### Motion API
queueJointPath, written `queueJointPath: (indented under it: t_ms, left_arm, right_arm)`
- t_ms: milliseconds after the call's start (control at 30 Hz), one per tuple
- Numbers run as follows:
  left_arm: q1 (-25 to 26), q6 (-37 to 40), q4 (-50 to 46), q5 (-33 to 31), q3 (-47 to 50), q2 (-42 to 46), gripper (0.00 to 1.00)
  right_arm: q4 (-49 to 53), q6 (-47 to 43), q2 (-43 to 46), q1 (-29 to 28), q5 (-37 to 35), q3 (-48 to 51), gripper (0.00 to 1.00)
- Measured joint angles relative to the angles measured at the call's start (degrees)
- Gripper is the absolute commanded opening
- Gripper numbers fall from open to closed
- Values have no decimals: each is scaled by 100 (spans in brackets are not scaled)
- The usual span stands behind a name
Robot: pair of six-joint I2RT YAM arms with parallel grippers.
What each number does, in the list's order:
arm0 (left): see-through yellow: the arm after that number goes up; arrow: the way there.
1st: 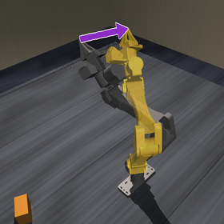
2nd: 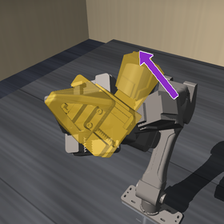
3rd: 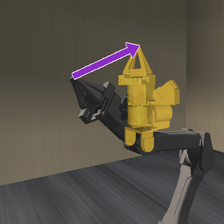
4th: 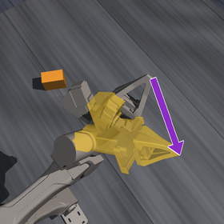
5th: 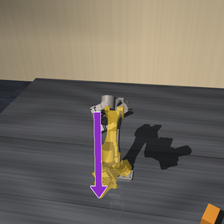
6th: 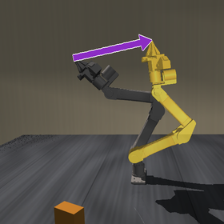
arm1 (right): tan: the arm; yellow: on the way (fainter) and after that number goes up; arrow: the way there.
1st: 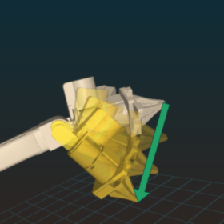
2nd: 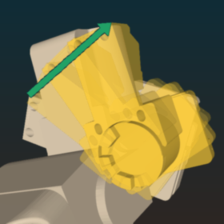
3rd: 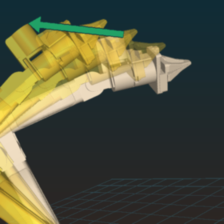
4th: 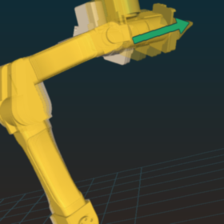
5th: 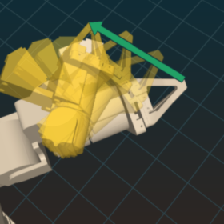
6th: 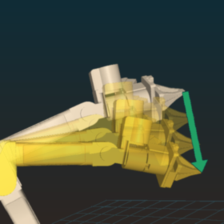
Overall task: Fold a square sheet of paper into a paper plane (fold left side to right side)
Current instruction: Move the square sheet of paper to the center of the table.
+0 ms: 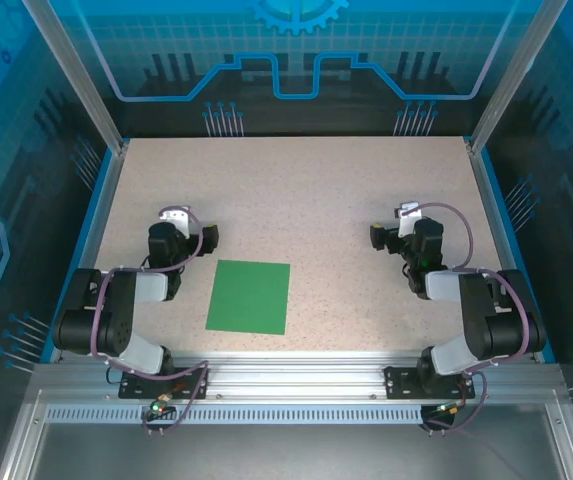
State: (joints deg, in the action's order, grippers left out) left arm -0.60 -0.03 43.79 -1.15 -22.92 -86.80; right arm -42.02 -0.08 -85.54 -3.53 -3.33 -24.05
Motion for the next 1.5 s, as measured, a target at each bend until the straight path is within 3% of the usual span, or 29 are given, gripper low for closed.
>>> queueJointPath:
  t_ms: [933, 1033, 1167, 1300, 1500]
  left_arm:
    - [0, -11, -13, -20, 0, 11, 99]
    - [0, -92, -350, -173, -24, 278, 99]
    - [2, -424, -1161, -514, -96, 1346, 99]
    - [33, -1038, -2079, -546, -520, 2234, 99]
    - [44, -2293, -3829, -98, -1491, 2601, 99]
  right_arm:
    - [0, 2, 0, 109, 293, 0, 100]
    - [0, 26, 2, 136, 295, 0, 100]
    - [216, 116, 129, 201, 264, -15, 100]
    - [1029, 203, 614, 223, 227, -302, 100]
    - [2450, 752, 1604, 197, 267, -1027, 100]
